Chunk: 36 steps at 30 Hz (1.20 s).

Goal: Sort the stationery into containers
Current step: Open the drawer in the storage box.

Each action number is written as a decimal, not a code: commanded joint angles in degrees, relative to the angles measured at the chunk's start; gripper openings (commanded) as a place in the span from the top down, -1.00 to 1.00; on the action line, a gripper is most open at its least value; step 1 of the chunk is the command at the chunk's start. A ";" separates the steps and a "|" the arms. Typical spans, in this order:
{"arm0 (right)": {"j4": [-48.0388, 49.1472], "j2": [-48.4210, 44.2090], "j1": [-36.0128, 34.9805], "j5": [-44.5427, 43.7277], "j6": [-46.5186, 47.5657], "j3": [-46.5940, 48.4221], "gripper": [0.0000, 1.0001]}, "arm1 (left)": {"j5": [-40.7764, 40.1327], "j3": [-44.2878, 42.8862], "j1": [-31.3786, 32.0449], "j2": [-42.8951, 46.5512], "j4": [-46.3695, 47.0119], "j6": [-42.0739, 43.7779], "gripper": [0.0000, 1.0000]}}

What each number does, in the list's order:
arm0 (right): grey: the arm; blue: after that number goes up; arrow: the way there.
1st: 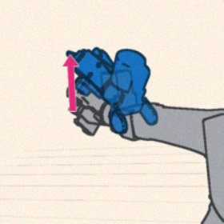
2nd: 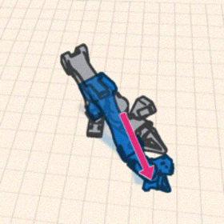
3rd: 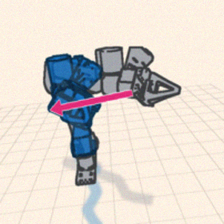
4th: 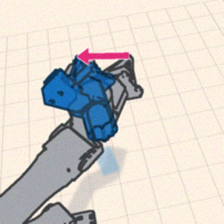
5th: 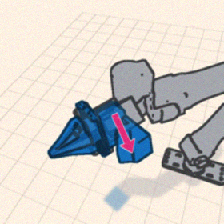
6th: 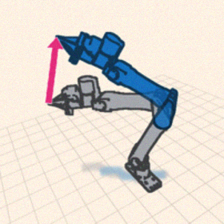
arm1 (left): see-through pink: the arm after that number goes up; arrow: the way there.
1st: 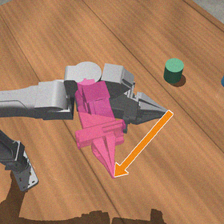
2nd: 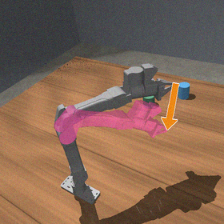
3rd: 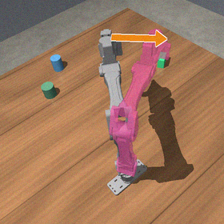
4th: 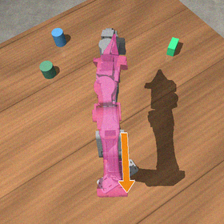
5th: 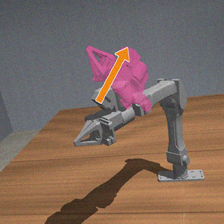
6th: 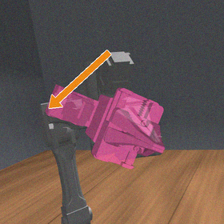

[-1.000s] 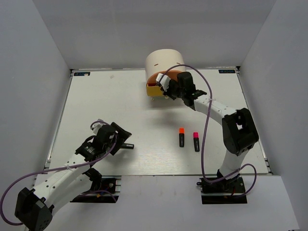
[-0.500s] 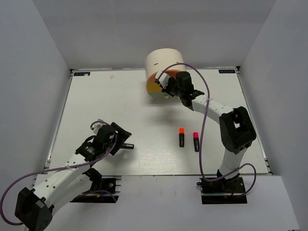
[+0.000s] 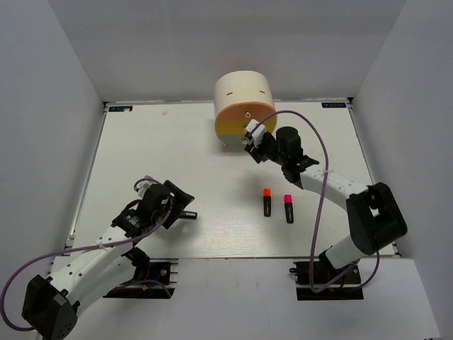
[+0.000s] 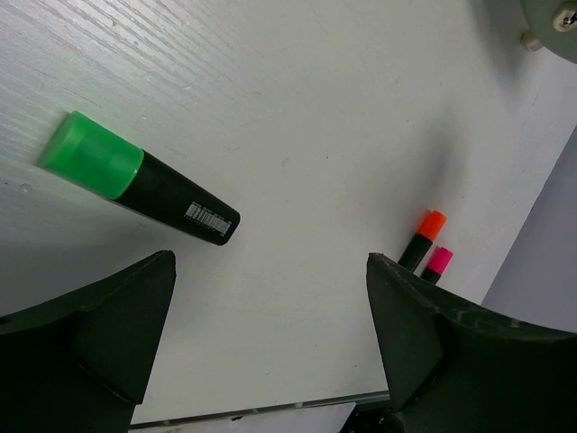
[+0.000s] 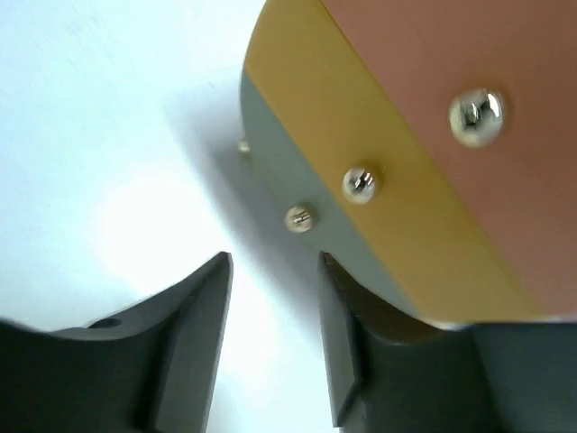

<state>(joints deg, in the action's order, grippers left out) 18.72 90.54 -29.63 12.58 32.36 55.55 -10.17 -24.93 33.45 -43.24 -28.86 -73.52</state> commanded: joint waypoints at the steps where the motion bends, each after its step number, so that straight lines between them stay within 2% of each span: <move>1: 12.30 -5.20 0.27 -4.30 -16.02 -5.52 -0.14 | 0.24 1.02 -0.32 0.62 1.52 -0.14 -0.92; 2: 8.04 -5.37 0.62 -5.19 -18.27 -5.37 -0.22 | 0.76 1.02 -0.32 0.62 1.53 -0.14 -0.92; 5: 1.61 -3.80 2.29 -4.69 -30.05 -3.96 -0.22 | 0.77 1.02 -0.32 0.09 2.06 -0.14 -0.92; 6: 1.84 -3.97 2.90 -3.71 -31.73 -4.48 -0.22 | 0.77 1.02 -0.32 0.09 2.06 -0.14 -0.92; 7: 2.19 -4.14 3.17 -3.09 -37.31 -6.75 -0.22 | 0.77 1.02 -0.32 -0.43 2.06 -0.14 -0.92; 10: 7.98 -4.67 3.35 -0.89 -42.79 -10.28 -0.24 | 0.77 1.02 -0.32 -0.44 2.06 -0.14 -0.92; 12: 9.84 -4.50 3.35 -0.72 -43.96 -12.22 -0.35 | 0.77 0.50 -0.32 0.08 2.06 0.47 -0.92; 18: 10.80 -2.30 3.70 -0.98 -46.15 -13.80 -0.38 | 0.24 -0.03 -0.32 1.75 1.53 1.09 -0.92; 20: 11.68 -1.86 3.88 -0.98 -47.39 -14.68 -0.35 | 0.24 -0.03 -0.32 2.46 1.53 1.09 -0.92; 24: 15.10 -1.33 4.93 0.60 -54.14 -16.61 -0.04 | 0.24 1.10 -0.32 3.08 2.58 1.09 -0.92; 27: 19.33 -0.55 5.63 1.92 -59.58 -18.55 0.10 | 0.77 1.11 -0.32 3.08 3.10 1.09 -0.92; 31: 22.05 1.48 6.25 3.85 -60.92 -17.93 0.14 | 0.77 0.58 -0.32 1.85 3.11 1.09 -0.92; 36: 23.64 4.55 7.13 1.05 -63.56 -16.01 0.17 | 1.30 0.05 -0.32 1.85 2.49 1.62 -0.92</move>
<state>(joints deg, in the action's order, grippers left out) 37.41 93.80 -23.05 14.90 -28.14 37.50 -9.69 -24.03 33.43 -41.56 -26.72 -72.69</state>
